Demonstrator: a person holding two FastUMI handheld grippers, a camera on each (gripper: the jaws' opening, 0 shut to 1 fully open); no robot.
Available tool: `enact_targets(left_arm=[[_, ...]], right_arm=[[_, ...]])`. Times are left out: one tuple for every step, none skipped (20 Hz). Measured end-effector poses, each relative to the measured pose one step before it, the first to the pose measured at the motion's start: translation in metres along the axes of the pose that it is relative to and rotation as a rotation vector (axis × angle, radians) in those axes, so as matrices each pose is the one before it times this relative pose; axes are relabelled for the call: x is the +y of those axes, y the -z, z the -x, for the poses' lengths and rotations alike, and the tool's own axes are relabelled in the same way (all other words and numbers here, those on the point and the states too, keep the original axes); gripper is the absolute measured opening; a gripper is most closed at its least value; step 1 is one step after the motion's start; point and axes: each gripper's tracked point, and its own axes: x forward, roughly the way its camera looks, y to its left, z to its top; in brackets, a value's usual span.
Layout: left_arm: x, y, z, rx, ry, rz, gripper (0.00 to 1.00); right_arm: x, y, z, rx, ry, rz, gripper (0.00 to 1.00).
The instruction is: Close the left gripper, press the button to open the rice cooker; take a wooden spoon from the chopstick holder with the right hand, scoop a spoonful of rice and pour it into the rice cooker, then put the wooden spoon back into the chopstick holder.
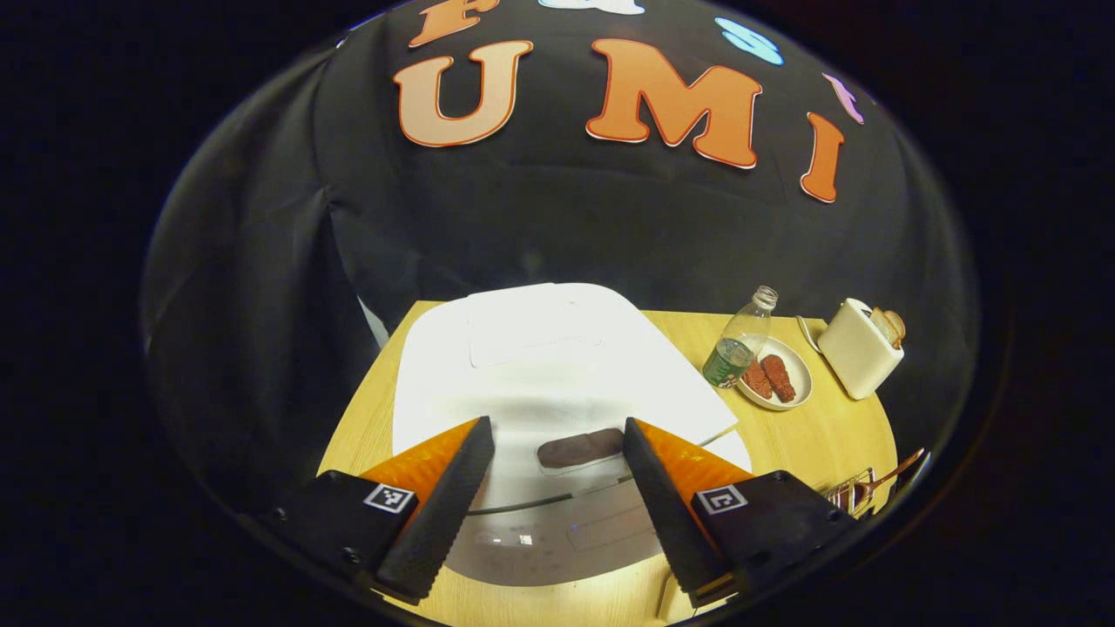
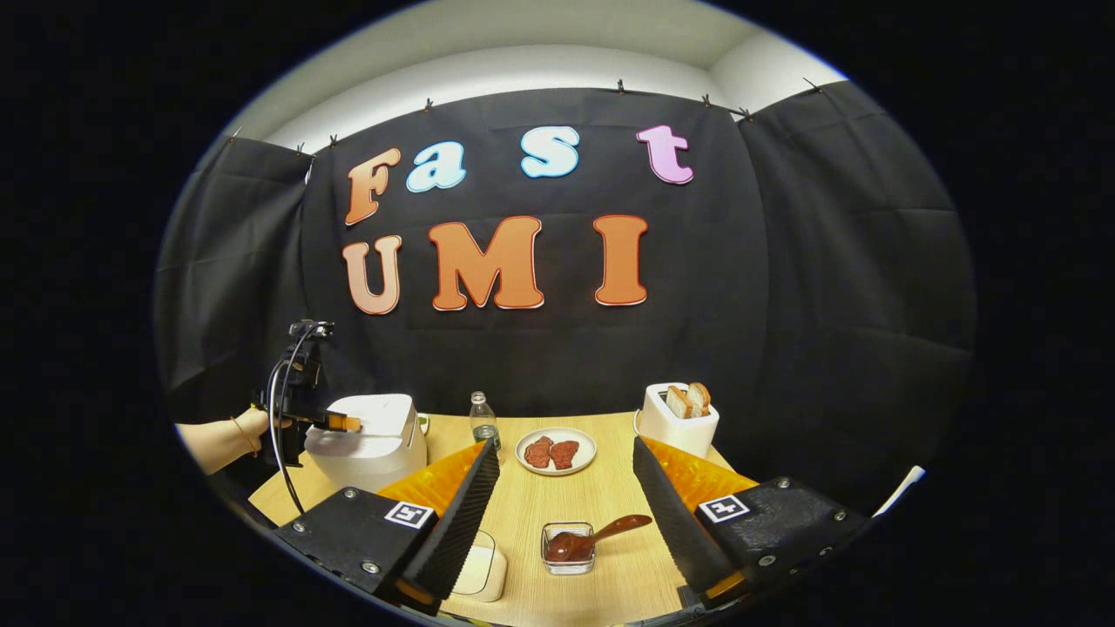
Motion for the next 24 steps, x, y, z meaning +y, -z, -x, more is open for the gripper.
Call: enact_targets(left_arm=[[0.0003, -0.0099, -0.00443, -0.05299, 0.0086, -0.01757, 1.0], [-0.00186, 0.00528, -0.00275, 0.01553, -0.00035, 0.01443, 1.0], [-0.00288, -0.00169, -0.00071, -0.01713, 0.00733, 0.01501, 1.0], [-0.00075, 0.00082, -0.00522, 0.00246, 0.00102, 0.00404, 1.0], [-0.00154, -0.00302, -0.00141, -0.00679, -0.00073, -0.00598, 1.0], [-0.00219, -0.0015, -0.00291, 0.0005, -0.0005, -0.0093, 1.0], [-0.00225, -0.00326, -0.00083, -0.00282, -0.00183, -0.01403, 1.0], [-0.00109, -0.00078, -0.00102, -0.0062, -0.00254, -0.00959, 1.0], [-0.0006, -0.00218, 0.00071, -0.00672, 0.00176, -0.00504, 1.0], [0.00031, -0.0011, 0.00288, -0.00662, 0.00069, 0.00209, 1.0], [0.00139, -0.00045, 0.00185, 0.00024, -0.00266, 0.0119, 1.0], [0.00136, 0.00166, 0.00373, 0.00655, -0.00112, 0.01527, 1.0], [0.00276, 0.00072, 0.00512, 0.00994, -0.00386, 0.02749, 1.0], [0.00266, -0.00392, 0.0091, -0.01334, 0.00304, 0.03379, 1.0], [0.00275, -0.00712, 0.00931, -0.0281, 0.00809, 0.02721, 1.0], [0.00384, -0.00704, 0.011, -0.02884, 0.00509, 0.01914, 1.0], [0.0045, -0.0081, 0.01225, -0.02796, -0.00013, 0.01416, 1.0], [0.00688, -0.00889, 0.01302, -0.02899, -0.00268, 0.0105, 1.0], [0.00336, -0.00978, 0.01361, -0.0294, -0.00291, 0.00286, 1.0], [0.00391, -0.0123, 0.01371, -0.02421, -0.00389, -0.00552, 1.0], [0.0062, -0.01571, 0.01625, -0.03173, -0.01249, -0.02416, 1.0], [0.00388, -0.01534, 0.01261, -0.03629, -0.00373, -0.01969, 1.0], [0.00272, -0.02123, 0.01692, -0.04355, -0.00226, -0.0195, 1.0], [0.00072, -0.0193, 0.01764, -0.03584, -0.00395, -0.01355, 1.0]], right_arm=[[0.00021, 0.00352, 0.00114, 0.00986, -0.00097, -0.01237, 0.95], [-0.00171, 0.00287, -0.00037, 0.00783, -0.00007, -0.01143, 0.95], [-0.00166, 0.00254, 0.00086, 0.00756, 0.00044, -0.0079, 0.95], [-0.00053, 0.0025, -0.00089, 0.00703, 0.00232, -0.00149, 0.95], [-0.00193, 0.00123, -0.00051, 0.00256, 0.00448, 0.00398, 0.95], [-0.0019, 0.00178, 0.00073, 0.00114, 0.00675, 0.00597, 0.95], [-0.00147, 0.00052, 0.001, -0.00179, 0.00528, 0.00417, 0.95], [-0.00182, -0.00059, -0.00098, -0.00425, 0.00454, 0.0001, 0.95], [-0.00094, -0.0008, -0.00009, -0.00278, 0.00357, -0.00299, 0.95], [-0.00128, -0.00004, -0.00042, -0.00125, 0.00257, -0.00412, 0.95], [-0.00022, -0.0002, -0.00034, -0.00195, 0.00071, -0.00185, 0.95], [-0.00006, -0.00022, -0.00073, -0.00104, 0.00133, 0.00132, 0.95], [-0.00019, -0.00131, -0.00189, -0.00147, 0.00138, 0.00252, 0.95], [-0.00007, -0.00079, -0.00025, -0.00332, 0.00085, 0.0011, 0.95], [0.00168, -0.00204, -0.00103, -0.0039, -0.00204, -0.00109, 0.95], [0.00275, -0.00374, -0.00141, -0.00584, -0.00662, -0.00077, 0.95], [0.00294, -0.00582, -0.00151, -0.00862, -0.00513, 0.00293, 0.95], [0.00154, -0.00622, -0.00237, -0.0123, -0.00372, 0.00786, 0.95], [0.00145, -0.00641, -0.00199, -0.01319, -0.00087, 0.0098, 0.95], [0.00077, -0.00729, -0.00194, -0.01348, -0.00113, 0.01007, 0.95], [0.00146, -0.00887, -0.00281, -0.01368, 0.00023, 0.00827, 0.95], [0.00091, -0.00895, -0.00235, -0.00814, -0.00067, 0.00441, 0.95], [0.00101, -0.01183, -0.00129, -0.01873, -0.00081, 0.00083, 0.95], [0.00016, -0.01442, -0.00063, -0.02136, 0.0043, 0.00362, 0.95]])
